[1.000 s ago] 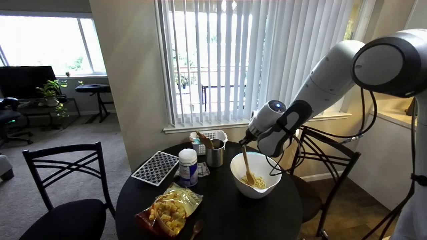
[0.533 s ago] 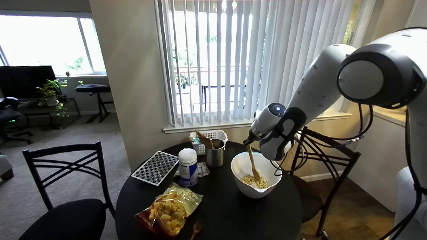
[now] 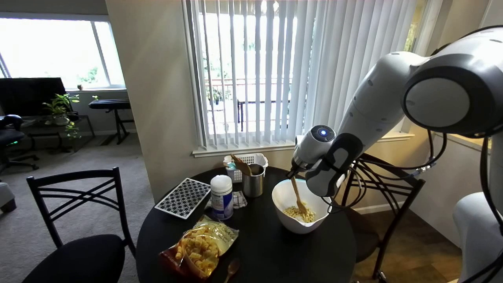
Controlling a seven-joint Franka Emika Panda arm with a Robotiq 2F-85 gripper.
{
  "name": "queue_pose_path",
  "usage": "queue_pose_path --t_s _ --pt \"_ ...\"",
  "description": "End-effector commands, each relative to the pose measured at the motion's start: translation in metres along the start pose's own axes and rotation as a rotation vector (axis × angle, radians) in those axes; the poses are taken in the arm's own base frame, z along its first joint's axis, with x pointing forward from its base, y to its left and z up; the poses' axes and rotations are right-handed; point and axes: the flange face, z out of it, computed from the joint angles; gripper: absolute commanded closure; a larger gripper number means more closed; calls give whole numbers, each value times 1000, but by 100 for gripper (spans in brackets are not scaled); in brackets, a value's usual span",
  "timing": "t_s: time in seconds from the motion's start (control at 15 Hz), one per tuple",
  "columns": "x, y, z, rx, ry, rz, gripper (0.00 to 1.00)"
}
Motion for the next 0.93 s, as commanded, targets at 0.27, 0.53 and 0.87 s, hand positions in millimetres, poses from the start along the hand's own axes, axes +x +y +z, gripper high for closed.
queue_pose_path --t_s 0.27,0.53,0.87 --pt "-29 3 -10 -74 -157 10 95" --pt "-44 -4 -16 -74 -249 -92 95" --pt "-65 -8 -21 -60 -398 -273 95"
